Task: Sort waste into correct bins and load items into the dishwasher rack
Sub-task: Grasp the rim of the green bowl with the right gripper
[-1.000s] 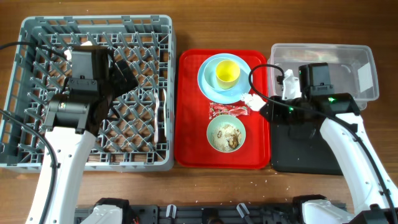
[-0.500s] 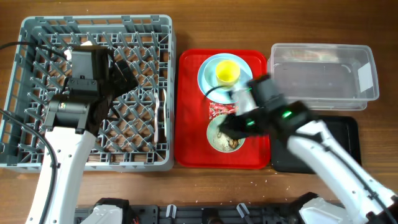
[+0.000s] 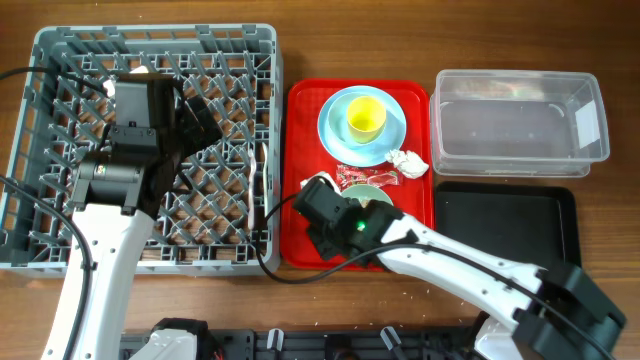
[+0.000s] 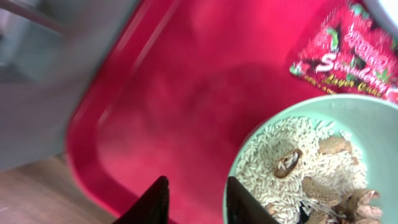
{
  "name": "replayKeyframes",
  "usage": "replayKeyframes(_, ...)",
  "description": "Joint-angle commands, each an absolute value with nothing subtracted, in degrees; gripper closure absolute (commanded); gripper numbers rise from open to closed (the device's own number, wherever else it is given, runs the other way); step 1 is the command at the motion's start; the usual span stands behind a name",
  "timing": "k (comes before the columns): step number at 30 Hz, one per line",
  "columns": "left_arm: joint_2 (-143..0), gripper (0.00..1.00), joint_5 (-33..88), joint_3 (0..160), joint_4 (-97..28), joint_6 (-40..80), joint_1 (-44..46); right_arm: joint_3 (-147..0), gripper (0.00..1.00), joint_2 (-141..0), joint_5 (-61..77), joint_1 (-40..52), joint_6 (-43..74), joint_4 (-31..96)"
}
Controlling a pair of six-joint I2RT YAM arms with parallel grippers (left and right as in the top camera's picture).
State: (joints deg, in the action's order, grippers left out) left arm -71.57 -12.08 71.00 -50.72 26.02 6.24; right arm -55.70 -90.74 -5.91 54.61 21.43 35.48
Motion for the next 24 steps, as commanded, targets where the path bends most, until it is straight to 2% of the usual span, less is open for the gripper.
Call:
replayKeyframes(1,-71.4,0.0,-11.8,71.9,-50.6,26.2,5.8,-55.8,0.73,-93.6,-10.2,54.8,22.7,36.0)
replayKeyframes(13,-71.4,0.0,-11.8,71.9,-50.6,26.2,5.8,-53.5,0.74,-93.8,-10.0,54.7,26.1,36.8)
replayKeyframes(16,-71.4,0.0,-11.8,71.9,-50.6,26.2,5.8,-53.5,0.82,-93.8,-7.2,54.7,26.1,37.6)
replayKeyframes(23,-71.4,0.0,-11.8,71.9,-50.6,26.2,5.8,-53.5,0.82,-93.8,-4.3,54.7,25.9,39.7)
replayKeyframes(24,-71.4,0.0,-11.8,71.9,-50.6,26.2,5.8,-53.5,0.89,-93.8,-4.7,54.7,25.9,39.9)
